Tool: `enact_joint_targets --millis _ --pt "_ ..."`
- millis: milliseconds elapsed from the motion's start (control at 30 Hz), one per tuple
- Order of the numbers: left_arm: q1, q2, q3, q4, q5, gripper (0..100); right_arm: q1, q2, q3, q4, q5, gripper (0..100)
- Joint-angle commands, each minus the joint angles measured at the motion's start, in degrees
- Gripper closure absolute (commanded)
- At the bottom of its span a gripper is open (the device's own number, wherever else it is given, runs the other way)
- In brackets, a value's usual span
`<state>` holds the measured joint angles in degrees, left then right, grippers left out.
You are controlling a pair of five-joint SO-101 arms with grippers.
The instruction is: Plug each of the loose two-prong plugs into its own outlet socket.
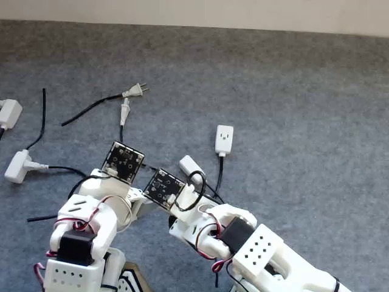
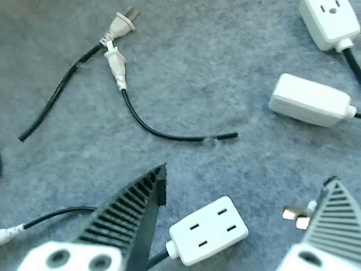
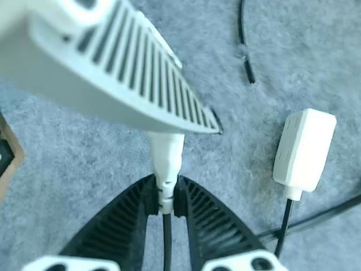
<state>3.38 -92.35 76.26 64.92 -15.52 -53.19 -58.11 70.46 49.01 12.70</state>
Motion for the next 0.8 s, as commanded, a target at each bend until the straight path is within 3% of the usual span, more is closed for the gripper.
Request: enact_joint_targets --millis 0,300,767 --pt "-0.57 -0.04 0.4 -1.67 0.18 61 1.27 -1.1 -11.38 5.23 -0.44 99.4" --pt "-0.57 0.04 3.12 -4.04 0.09 61 1.27 -0.84 -28.09 17.36 1.23 99.4" --pt "3.12 0.13 4.0 -3.78 -1.41 61 1.19 -0.66 -28.62 17.27 1.14 99.4"
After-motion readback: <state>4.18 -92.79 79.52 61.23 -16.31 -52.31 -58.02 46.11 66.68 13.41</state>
